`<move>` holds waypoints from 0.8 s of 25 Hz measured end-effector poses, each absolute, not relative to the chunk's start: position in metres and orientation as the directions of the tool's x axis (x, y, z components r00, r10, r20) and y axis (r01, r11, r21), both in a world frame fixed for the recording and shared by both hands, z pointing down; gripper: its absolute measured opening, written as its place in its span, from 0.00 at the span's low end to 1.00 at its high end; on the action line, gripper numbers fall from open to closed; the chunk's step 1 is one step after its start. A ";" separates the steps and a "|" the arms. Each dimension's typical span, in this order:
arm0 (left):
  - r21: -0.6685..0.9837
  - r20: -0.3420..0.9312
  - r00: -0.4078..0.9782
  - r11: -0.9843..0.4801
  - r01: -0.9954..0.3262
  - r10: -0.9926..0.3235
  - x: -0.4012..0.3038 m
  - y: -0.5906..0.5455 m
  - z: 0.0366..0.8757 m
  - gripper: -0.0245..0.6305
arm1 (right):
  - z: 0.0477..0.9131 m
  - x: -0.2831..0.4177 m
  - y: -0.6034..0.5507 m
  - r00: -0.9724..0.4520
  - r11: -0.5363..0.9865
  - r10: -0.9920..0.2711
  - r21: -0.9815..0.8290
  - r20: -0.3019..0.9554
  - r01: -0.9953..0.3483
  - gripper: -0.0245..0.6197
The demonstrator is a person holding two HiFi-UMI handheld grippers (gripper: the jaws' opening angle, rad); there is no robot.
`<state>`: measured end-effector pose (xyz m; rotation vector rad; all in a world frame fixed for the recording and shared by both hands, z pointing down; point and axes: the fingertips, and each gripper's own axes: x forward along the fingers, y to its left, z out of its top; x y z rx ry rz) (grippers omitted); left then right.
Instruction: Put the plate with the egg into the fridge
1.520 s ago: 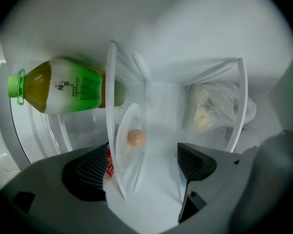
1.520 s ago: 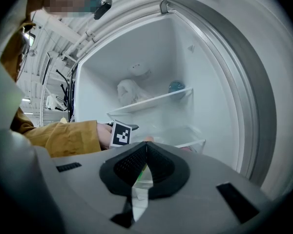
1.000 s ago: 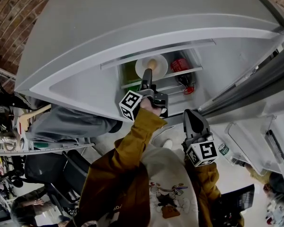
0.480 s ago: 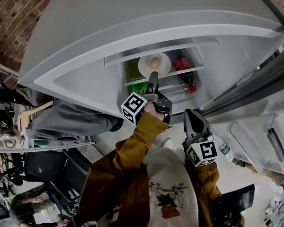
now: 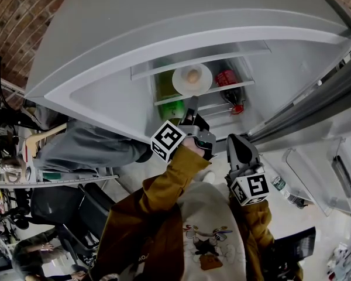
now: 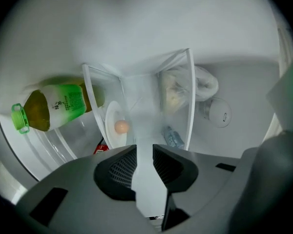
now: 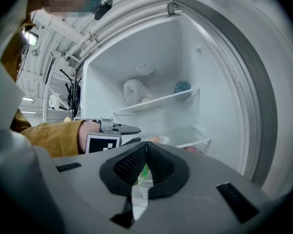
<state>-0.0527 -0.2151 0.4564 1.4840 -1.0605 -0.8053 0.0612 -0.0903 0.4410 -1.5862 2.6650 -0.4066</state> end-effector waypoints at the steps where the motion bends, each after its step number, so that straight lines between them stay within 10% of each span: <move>1: 0.979 0.055 0.374 -0.023 -0.200 -0.926 -0.052 -0.213 0.455 0.19 | 0.441 0.061 -0.090 -0.485 0.451 -0.866 -0.229 0.119 -0.862 0.04; 5: 0.966 0.029 0.394 -0.076 -0.248 -0.919 -0.051 -0.205 0.447 0.05 | 0.441 0.061 -0.090 -0.481 0.447 -0.868 -0.231 0.119 -0.864 0.04; 20: 0.805 -0.097 0.459 -0.341 -0.486 -0.883 -0.055 -0.177 0.406 0.05 | 0.442 0.061 -0.087 -0.476 0.441 -0.872 -0.236 0.116 -0.866 0.04</move>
